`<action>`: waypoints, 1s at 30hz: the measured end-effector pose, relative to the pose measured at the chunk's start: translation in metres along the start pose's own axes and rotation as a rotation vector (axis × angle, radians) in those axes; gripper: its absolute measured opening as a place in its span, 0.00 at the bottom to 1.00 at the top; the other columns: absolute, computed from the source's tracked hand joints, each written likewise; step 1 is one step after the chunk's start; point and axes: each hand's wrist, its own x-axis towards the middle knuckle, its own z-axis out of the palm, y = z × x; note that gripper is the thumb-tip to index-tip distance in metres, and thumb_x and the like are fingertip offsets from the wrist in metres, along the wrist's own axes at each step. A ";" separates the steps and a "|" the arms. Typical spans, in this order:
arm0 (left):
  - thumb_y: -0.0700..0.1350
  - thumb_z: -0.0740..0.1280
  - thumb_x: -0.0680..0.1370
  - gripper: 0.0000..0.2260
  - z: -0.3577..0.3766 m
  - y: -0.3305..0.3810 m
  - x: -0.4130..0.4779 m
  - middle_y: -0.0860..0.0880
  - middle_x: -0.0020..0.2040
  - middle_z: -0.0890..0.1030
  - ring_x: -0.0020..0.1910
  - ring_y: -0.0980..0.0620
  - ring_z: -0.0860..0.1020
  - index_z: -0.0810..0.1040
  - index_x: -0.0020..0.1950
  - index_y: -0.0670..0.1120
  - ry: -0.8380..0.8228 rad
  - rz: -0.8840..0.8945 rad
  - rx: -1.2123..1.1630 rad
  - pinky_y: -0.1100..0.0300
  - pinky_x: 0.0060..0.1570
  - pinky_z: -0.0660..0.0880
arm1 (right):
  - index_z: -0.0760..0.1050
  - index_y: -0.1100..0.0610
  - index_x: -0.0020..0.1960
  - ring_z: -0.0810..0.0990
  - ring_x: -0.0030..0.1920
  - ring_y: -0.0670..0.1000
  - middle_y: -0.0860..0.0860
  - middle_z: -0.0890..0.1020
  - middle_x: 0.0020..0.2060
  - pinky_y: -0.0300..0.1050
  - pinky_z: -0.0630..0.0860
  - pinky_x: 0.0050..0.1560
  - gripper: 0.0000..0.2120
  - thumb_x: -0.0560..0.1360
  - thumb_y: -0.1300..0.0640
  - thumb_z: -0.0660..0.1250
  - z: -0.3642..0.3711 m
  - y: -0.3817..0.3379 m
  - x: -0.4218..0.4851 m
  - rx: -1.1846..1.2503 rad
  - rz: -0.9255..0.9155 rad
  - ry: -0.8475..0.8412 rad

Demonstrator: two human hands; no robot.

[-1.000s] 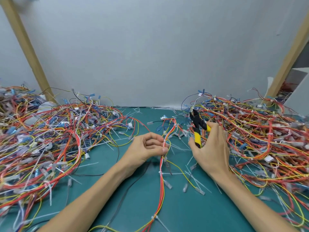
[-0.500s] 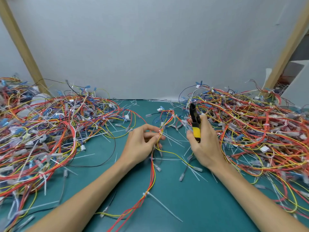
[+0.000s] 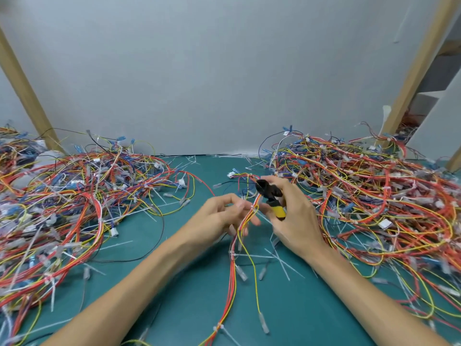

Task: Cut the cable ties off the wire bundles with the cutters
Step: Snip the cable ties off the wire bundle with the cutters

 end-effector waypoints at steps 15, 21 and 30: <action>0.41 0.64 0.79 0.04 0.002 0.047 -0.015 0.52 0.37 0.85 0.38 0.58 0.83 0.78 0.46 0.46 0.230 0.072 0.730 0.60 0.44 0.78 | 0.69 0.46 0.61 0.75 0.46 0.48 0.40 0.74 0.47 0.45 0.73 0.44 0.21 0.73 0.59 0.72 0.003 0.005 -0.003 -0.059 0.055 0.039; 0.36 0.60 0.82 0.06 0.005 0.047 -0.009 0.46 0.37 0.84 0.36 0.50 0.83 0.77 0.51 0.37 0.264 -0.097 -0.186 0.63 0.36 0.80 | 0.69 0.51 0.62 0.74 0.58 0.39 0.42 0.73 0.59 0.32 0.69 0.57 0.15 0.77 0.51 0.66 0.000 0.002 0.000 0.113 0.071 0.059; 0.30 0.61 0.79 0.06 0.017 0.003 -0.001 0.43 0.30 0.80 0.27 0.52 0.81 0.77 0.45 0.34 0.348 -0.289 -0.696 0.60 0.31 0.81 | 0.71 0.50 0.52 0.75 0.42 0.47 0.45 0.75 0.46 0.49 0.74 0.43 0.10 0.74 0.46 0.64 0.000 0.003 0.000 0.057 0.137 -0.043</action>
